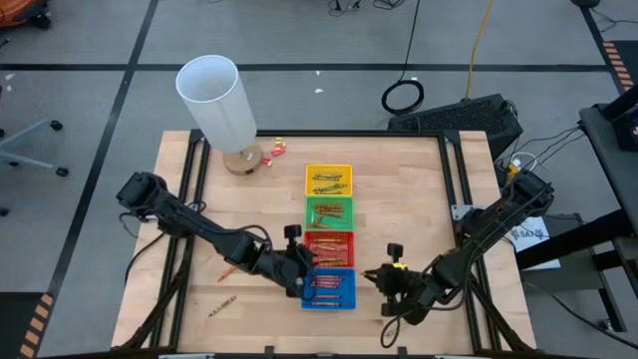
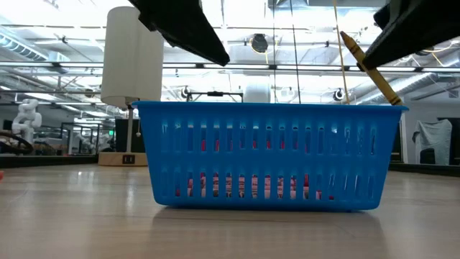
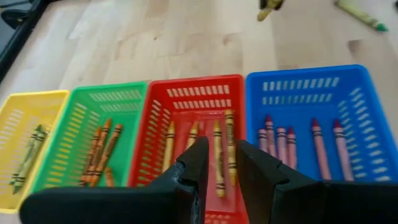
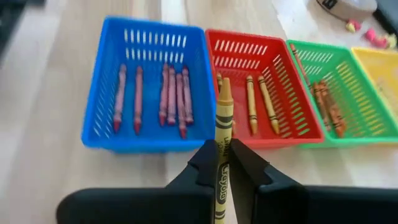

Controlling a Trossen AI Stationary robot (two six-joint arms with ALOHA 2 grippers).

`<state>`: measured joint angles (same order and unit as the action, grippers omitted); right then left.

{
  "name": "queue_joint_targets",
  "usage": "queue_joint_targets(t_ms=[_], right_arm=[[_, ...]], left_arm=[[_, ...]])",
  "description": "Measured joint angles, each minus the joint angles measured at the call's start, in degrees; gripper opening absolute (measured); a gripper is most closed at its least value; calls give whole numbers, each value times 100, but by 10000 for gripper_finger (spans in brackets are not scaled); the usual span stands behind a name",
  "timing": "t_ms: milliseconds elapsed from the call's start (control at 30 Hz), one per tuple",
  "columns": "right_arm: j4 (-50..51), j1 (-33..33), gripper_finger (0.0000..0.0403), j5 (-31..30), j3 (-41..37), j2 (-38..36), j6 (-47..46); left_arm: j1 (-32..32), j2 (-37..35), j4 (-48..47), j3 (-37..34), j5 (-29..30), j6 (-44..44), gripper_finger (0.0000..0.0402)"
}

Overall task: Sort crayons
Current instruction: Put the yellow crayon into the red bin

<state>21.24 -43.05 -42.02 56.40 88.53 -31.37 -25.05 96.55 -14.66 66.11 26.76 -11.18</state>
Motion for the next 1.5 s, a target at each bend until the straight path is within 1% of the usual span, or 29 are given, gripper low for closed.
queue_joint_targets(t_ms=[300, 467, 567, 633, 733, 767, 867, 967, 1100, 1167, 1233, 1367, 1500], right_arm=[[-337, 0, 6, -51, 0, 0, -1377], [-345, 1, 6, -165, 0, 0, -1579], [-411, 63, 6, -189, 0, 0, -1400], [-572, 129, 6, -400, 0, 0, -1193], [-1002, 301, 6, -740, 0, 0, -632], [-1162, 383, 6, -757, 0, 0, -380], [-1674, 718, 6, -744, 0, 0, 419], [-1947, 1106, 6, -704, 0, -2, 909], [-2016, 1666, 6, -33, 0, 4, 1252], [-2029, 1932, 6, 336, 0, 66, 1276], [-2039, 2167, 6, 709, 0, 181, 1307], [-2066, 2481, 6, 1512, 0, 416, 1446], [-2277, 2614, 6, 2123, 0, 587, 1456]], left_arm=[[-291, 0, 7, 0, 14, -287, 80], [-408, 0, 3, 0, 43, -352, 80], [-482, 0, -54, 0, 56, -274, 80], [-522, 0, -186, 0, 84, -190, 80], [-571, 0, -395, 0, 247, -180, 80], [-585, 0, -493, 0, 306, -189, 80], [-610, 0, -934, 0, 378, -334, 80], [-645, -103, -1709, 0, 504, -644, 80], [-674, -426, -2764, 7, 742, -1332, 80], [-726, -606, -3136, 7, 894, -1646, 80], [-816, -757, -3323, 7, 1077, -1824, 80], [-999, -929, -3391, 7, 1405, -1804, 80], [-1094, -974, -3407, 7, 1480, -1692, 80]])
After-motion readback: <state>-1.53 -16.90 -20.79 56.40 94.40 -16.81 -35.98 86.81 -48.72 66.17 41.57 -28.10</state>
